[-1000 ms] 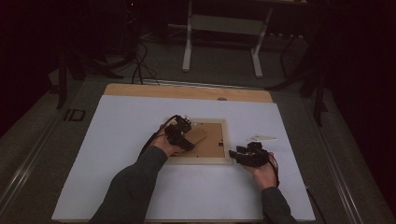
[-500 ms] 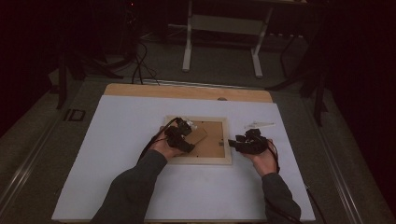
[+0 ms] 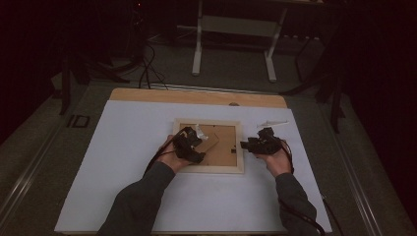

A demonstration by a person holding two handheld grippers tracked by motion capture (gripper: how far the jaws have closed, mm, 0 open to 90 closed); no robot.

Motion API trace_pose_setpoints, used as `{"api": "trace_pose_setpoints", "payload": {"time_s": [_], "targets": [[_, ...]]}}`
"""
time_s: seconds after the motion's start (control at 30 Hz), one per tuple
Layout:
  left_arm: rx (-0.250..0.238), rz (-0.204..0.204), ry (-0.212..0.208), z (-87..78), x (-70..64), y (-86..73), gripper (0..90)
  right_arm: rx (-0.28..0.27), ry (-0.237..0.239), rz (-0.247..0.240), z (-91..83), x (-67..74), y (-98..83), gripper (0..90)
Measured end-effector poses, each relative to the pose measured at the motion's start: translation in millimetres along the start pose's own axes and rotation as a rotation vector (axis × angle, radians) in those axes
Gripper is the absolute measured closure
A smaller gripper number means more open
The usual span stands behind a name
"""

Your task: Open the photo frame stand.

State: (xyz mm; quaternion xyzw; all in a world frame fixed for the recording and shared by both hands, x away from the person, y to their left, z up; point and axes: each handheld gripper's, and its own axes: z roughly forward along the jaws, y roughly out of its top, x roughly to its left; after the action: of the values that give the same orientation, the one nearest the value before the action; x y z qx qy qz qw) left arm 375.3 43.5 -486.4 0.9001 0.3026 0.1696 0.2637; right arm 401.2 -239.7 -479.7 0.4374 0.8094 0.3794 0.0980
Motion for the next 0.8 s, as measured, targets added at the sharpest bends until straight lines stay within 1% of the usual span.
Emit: {"api": "trace_pose_setpoints", "payload": {"time_s": [0.23,0.3,0.33,0.37,0.43,0.5,0.57,0.6,0.67,0.7,0.73,0.8], "targets": [[-0.022,0.019,0.035,-4.0,-5.9,-2.1,38.1,0.017,0.021,0.037,4.3,-6.4,3.4,50.6],[-0.023,0.024,0.039,-4.6,-6.3,-2.3,38.1,0.023,0.02,0.035,5.4,-7.0,3.9,50.3],[-0.029,0.032,0.053,-6.2,-8.3,-3.0,38.1,0.032,0.021,0.035,6.9,-7.6,4.9,49.9],[-0.029,0.032,0.053,-6.2,-8.3,-3.0,38.1,0.035,0.025,0.036,7.7,-7.8,5.5,49.9],[-0.035,0.041,0.066,-7.7,-10.4,-4.0,38.1,0.037,0.031,0.04,8.5,-8.1,6.8,49.5],[-0.044,0.039,0.072,-8.3,-12.0,-4.6,38.1,0.042,0.037,0.046,9.5,-9.1,8.7,49.7],[-0.044,0.045,0.076,-8.8,-12.3,-4.8,38.1,0.043,0.045,0.052,10.0,-9.6,9.5,49.8],[-0.054,0.048,0.085,-9.8,-14.3,-5.8,38.1,0.049,0.066,0.063,11.3,-10.6,11.6,49.9],[-0.064,0.049,0.093,-10.4,-15.9,-6.6,38.1,0.051,0.087,0.072,12.3,-11.0,13.4,49.9],[-0.064,0.049,0.093,-10.4,-15.9,-6.6,38.1,0.051,0.087,0.072,12.3,-11.0,13.4,49.9],[-0.071,0.058,0.105,-11.0,-17.8,-7.5,38.1,0.063,0.093,0.065,13.8,-10.9,16.3,49.9],[-0.075,0.063,0.112,-11.7,-18.9,-8.3,38.1,0.073,0.093,0.064,15.3,-11.1,18.5,50.0]]}}
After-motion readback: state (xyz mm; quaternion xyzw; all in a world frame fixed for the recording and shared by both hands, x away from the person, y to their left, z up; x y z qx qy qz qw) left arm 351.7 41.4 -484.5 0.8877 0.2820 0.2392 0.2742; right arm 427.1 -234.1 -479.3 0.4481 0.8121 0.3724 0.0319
